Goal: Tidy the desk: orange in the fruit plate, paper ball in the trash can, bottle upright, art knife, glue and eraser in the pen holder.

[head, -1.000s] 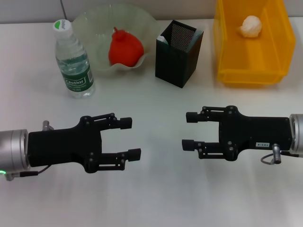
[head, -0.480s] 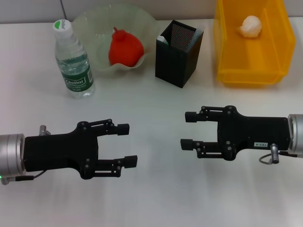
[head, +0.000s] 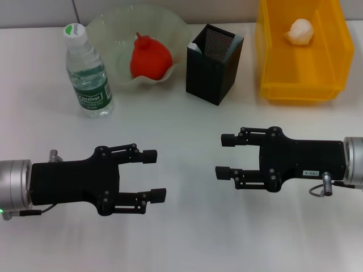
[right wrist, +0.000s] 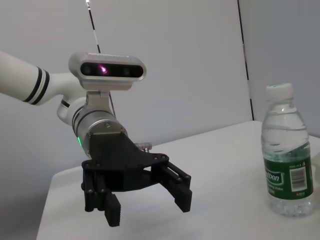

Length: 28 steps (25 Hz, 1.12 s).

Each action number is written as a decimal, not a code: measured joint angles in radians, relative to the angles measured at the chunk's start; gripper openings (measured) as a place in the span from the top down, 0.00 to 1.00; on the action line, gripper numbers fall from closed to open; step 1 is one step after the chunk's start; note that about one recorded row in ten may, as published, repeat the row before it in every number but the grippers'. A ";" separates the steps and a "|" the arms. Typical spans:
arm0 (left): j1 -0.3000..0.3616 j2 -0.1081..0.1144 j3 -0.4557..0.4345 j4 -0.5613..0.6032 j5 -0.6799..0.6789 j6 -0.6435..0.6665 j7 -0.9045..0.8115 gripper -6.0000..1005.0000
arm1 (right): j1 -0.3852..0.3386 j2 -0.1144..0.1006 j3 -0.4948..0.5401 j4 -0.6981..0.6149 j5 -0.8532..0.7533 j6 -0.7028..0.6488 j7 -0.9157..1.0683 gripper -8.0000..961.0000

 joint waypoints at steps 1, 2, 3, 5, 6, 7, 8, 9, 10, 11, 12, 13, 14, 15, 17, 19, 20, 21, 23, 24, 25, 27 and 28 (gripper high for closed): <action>0.000 0.000 0.000 0.000 0.001 0.000 0.000 0.20 | 0.000 0.000 0.001 0.000 0.000 0.000 0.000 0.28; 0.000 0.000 0.000 0.000 0.001 0.000 0.000 0.20 | 0.000 0.000 0.002 0.000 0.000 0.000 0.000 0.28; 0.000 -0.001 0.000 0.000 0.001 0.000 0.000 0.20 | 0.000 0.000 0.003 0.000 0.000 0.000 0.000 0.28; 0.000 -0.001 0.000 0.000 0.001 0.000 -0.001 0.20 | 0.000 0.000 0.003 0.000 0.003 0.000 0.000 0.28; 0.000 -0.001 0.000 0.000 0.001 0.000 -0.001 0.20 | 0.000 0.000 0.003 0.000 0.005 0.000 0.000 0.28; 0.000 -0.002 0.000 0.000 0.001 0.000 -0.001 0.20 | 0.000 0.000 0.002 0.000 0.006 0.000 0.000 0.28; 0.000 -0.002 0.000 0.000 0.001 0.000 -0.001 0.20 | 0.001 0.000 0.002 0.000 0.006 0.000 0.000 0.28; 0.000 -0.002 0.000 0.000 0.001 0.000 -0.001 0.20 | 0.002 0.000 0.000 0.000 0.007 0.000 0.000 0.28; 0.000 -0.003 0.000 0.000 0.001 0.000 -0.001 0.20 | 0.002 0.000 0.000 0.000 0.007 0.000 0.000 0.28; 0.001 -0.005 0.000 0.000 0.001 -0.001 0.000 0.20 | 0.002 0.000 -0.001 0.000 0.007 0.000 0.000 0.28; 0.002 -0.006 0.000 0.000 0.001 -0.001 0.000 0.20 | 0.003 0.000 -0.001 0.000 0.007 0.000 0.000 0.28; 0.004 -0.006 0.000 0.000 0.001 -0.002 0.001 0.20 | 0.003 0.000 0.001 0.000 0.006 -0.001 0.000 0.28; 0.004 -0.007 0.000 0.000 0.001 -0.003 0.001 0.20 | 0.004 0.000 0.004 0.000 0.006 -0.004 0.000 0.28; 0.004 -0.007 0.000 0.000 0.001 -0.003 0.001 0.20 | 0.004 0.000 0.004 0.000 0.006 -0.004 0.000 0.28; 0.006 -0.007 0.000 0.000 0.001 -0.003 0.001 0.20 | 0.004 0.000 0.006 0.000 0.007 -0.006 0.000 0.28; 0.007 -0.007 0.000 0.000 0.001 -0.002 0.001 0.20 | 0.004 0.000 0.003 0.000 0.005 -0.007 0.000 0.27; 0.007 -0.007 -0.002 0.000 0.001 -0.002 0.001 0.20 | 0.004 0.000 0.003 0.000 0.005 -0.007 0.000 0.27; 0.007 -0.007 -0.003 0.000 0.001 -0.001 0.001 0.20 | 0.004 0.000 0.001 0.000 0.005 -0.007 0.000 0.27; 0.007 -0.007 -0.002 0.000 0.001 -0.001 0.001 0.20 | 0.004 0.000 -0.001 0.000 0.004 -0.006 0.000 0.27; 0.007 -0.008 -0.002 0.000 0.001 -0.001 0.001 0.20 | 0.004 0.000 -0.001 0.000 0.004 -0.006 0.000 0.27; 0.007 -0.007 -0.001 0.000 0.001 -0.001 0.001 0.20 | 0.004 0.000 -0.001 0.000 0.004 -0.006 0.000 0.27; 0.007 -0.007 0.000 0.000 0.001 0.000 0.001 0.20 | 0.004 0.000 -0.001 0.000 0.005 -0.007 0.000 0.27; 0.007 -0.008 0.000 0.000 0.001 0.000 0.000 0.20 | 0.004 0.000 -0.001 0.000 0.006 -0.007 0.000 0.27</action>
